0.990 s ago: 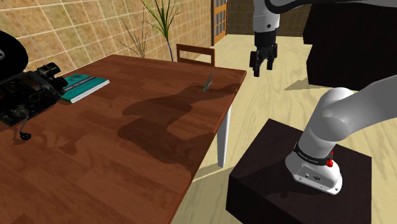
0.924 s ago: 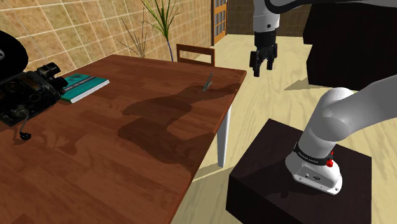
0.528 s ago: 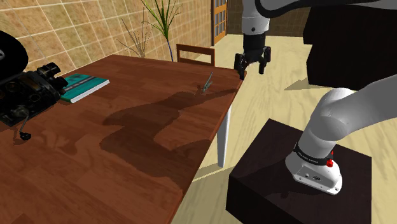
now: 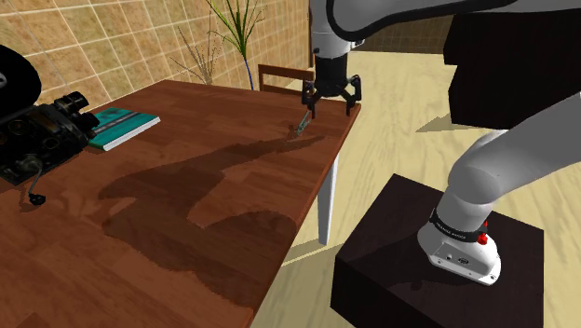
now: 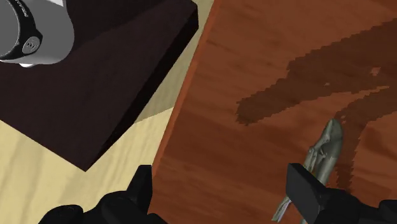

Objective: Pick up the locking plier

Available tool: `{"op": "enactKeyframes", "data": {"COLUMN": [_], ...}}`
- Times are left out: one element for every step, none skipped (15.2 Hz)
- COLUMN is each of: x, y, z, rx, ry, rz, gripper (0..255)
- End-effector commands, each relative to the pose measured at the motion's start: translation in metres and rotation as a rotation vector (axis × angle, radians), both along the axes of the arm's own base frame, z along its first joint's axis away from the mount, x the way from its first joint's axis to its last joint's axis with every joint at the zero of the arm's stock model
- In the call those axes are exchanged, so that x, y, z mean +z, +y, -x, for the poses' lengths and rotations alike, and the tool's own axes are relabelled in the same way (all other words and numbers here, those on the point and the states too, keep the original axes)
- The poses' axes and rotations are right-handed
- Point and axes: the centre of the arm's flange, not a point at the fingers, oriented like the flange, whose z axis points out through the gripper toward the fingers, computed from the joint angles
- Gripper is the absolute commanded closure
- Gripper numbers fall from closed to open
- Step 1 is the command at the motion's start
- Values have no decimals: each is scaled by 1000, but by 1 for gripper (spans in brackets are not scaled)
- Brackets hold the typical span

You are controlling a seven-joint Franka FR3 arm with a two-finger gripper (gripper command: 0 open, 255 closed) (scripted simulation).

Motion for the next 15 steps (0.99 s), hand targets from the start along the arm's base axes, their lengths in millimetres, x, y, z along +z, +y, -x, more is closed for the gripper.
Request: {"op": "enactKeyframes", "data": {"x": [0,0,0,0,1,1,-5,-10,-15,-21,-26,-31,-39,-39,-39], "y": [16,24,30,36,42,42,42,42,42,42,42,42,42,42,42], "z": [-19,-30,-41,-53,-65,-66,-66,-66,-66,-66,-66,-66,-66,-66,-66], "rx": [-128,-186,-244,-303,-361,-365,-365,-365,-365,-365,-365,-365,-365,-365,-365], "ry": [-25,-36,-47,-58,-70,-70,-70,-70,-70,-70,-70,-70,-70,-70,-70], "rz": [21,33,44,55,67,67,67,67,67,67,67,67,67,67,67], "gripper": [0,0,0,0,0,0,0,0,0,0,0,0,0,0,0]}}
